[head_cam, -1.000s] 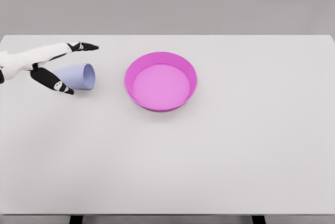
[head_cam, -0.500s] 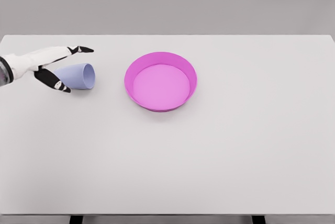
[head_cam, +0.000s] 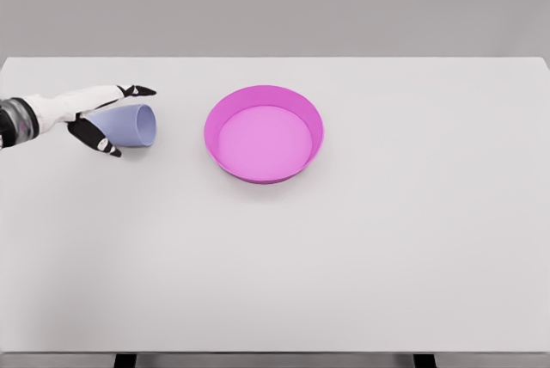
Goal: Flip the cup with left arm and place it on the plate
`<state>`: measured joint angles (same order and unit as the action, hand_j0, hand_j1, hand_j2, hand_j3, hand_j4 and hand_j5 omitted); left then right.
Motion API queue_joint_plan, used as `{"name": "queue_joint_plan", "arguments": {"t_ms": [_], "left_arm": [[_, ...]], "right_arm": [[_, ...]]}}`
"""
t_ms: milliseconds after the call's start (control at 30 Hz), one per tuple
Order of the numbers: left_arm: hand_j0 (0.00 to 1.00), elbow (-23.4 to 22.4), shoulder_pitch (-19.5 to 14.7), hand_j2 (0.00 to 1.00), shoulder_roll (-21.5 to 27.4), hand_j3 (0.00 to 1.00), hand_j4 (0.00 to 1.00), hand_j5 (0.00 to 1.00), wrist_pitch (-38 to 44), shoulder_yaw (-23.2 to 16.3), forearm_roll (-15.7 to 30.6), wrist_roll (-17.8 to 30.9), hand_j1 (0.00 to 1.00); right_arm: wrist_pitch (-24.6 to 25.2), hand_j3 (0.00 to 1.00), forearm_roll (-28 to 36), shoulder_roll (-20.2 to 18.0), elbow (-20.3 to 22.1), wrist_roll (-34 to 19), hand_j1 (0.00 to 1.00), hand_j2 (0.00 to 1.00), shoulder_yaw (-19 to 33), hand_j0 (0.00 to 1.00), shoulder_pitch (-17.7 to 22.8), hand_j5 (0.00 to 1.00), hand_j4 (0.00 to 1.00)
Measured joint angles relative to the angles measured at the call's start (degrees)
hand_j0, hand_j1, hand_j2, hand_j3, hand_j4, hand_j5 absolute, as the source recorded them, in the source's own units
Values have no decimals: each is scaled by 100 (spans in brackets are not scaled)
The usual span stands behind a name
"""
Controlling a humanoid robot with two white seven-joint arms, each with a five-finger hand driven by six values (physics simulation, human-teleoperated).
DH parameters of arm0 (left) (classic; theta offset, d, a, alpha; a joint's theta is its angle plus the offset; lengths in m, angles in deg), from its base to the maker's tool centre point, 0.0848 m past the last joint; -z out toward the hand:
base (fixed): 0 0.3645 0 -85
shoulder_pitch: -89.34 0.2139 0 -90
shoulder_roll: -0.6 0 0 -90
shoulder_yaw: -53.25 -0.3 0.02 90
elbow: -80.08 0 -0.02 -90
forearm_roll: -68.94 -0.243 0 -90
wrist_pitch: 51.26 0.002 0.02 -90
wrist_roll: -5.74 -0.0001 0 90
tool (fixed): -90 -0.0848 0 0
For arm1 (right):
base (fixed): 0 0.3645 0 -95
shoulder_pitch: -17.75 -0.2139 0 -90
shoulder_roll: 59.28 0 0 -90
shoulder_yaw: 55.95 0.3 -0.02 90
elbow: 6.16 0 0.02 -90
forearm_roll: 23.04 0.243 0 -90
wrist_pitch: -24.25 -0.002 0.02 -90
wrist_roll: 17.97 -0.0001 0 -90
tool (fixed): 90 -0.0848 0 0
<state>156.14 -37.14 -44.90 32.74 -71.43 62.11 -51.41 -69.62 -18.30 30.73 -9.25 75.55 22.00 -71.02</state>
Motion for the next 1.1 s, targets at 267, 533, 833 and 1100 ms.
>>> {"name": "queue_joint_plan", "arguments": {"t_ms": [267,533,833,1100], "left_arm": [[78,-153,-9,78,-132,78,78,78,185,-100,-90,2,78],[48,-103,53,48,-116,48,48,48,268,-120,189,7,48],[49,724,79,49,145,49,49,49,100,50,1695,27,49],[49,898,53,49,321,49,49,49,-198,224,3712,58,49]], "right_arm": [[0,100,0,0,-2,0,100,100,0,100,0,100,100],[0,100,0,0,-1,0,100,100,0,100,0,100,100],[0,100,0,0,-1,0,100,100,0,100,0,100,100],[0,100,0,0,-1,0,100,100,0,100,0,100,100]]}}
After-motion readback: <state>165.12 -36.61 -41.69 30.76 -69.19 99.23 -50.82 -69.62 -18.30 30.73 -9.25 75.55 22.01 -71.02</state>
